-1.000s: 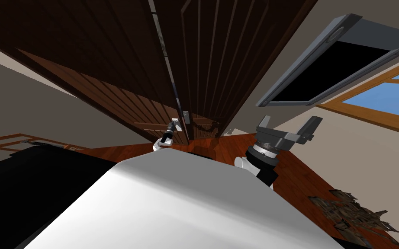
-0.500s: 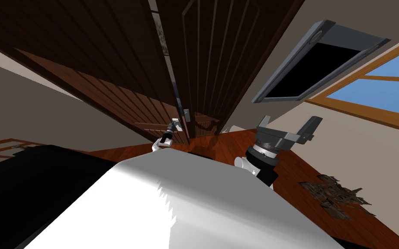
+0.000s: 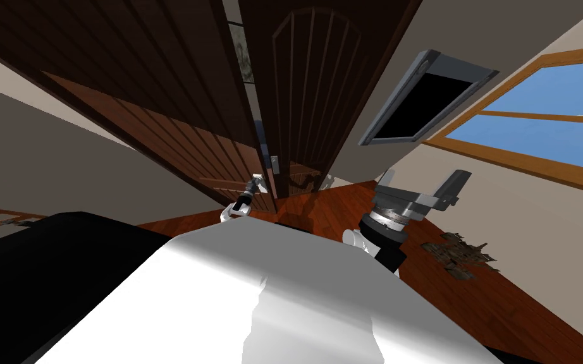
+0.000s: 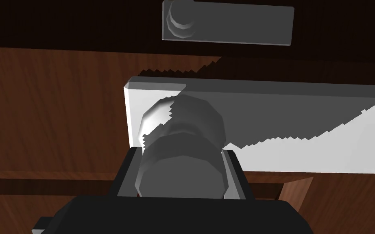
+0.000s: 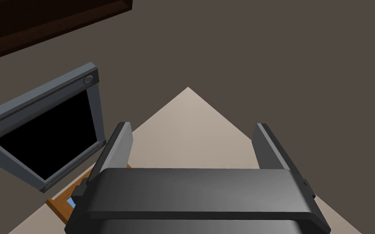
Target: Pull the door open
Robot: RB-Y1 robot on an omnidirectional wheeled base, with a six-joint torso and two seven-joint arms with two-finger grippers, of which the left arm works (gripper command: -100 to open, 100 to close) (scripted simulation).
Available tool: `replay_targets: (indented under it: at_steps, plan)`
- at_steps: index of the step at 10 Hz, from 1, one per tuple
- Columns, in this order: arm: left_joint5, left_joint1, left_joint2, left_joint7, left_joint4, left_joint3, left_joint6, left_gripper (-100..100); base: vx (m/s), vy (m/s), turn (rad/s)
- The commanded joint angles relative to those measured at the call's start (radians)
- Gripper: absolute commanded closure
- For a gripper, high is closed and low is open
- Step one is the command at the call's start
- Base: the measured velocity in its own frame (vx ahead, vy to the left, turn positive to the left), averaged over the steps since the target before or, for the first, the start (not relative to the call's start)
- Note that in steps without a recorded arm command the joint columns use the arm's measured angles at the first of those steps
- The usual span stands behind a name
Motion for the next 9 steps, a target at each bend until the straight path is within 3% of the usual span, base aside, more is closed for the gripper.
replay_targets:
  at_steps: [1,2,3,9]
  plan:
    - [0.000,0.006,0.015,0.016,-0.007,-0.020,-0.010,100,-0.226,0.067,-0.140]
    - [0.001,0.005,0.012,0.010,-0.008,-0.011,-0.002,100,-0.097,0.028,-0.039]
    - [0.001,0.025,0.030,0.027,-0.016,-0.028,-0.017,100,-0.132,0.044,-0.146]
    - [0.003,0.082,0.093,0.081,-0.046,-0.075,-0.070,100,-0.209,0.070,-0.134]
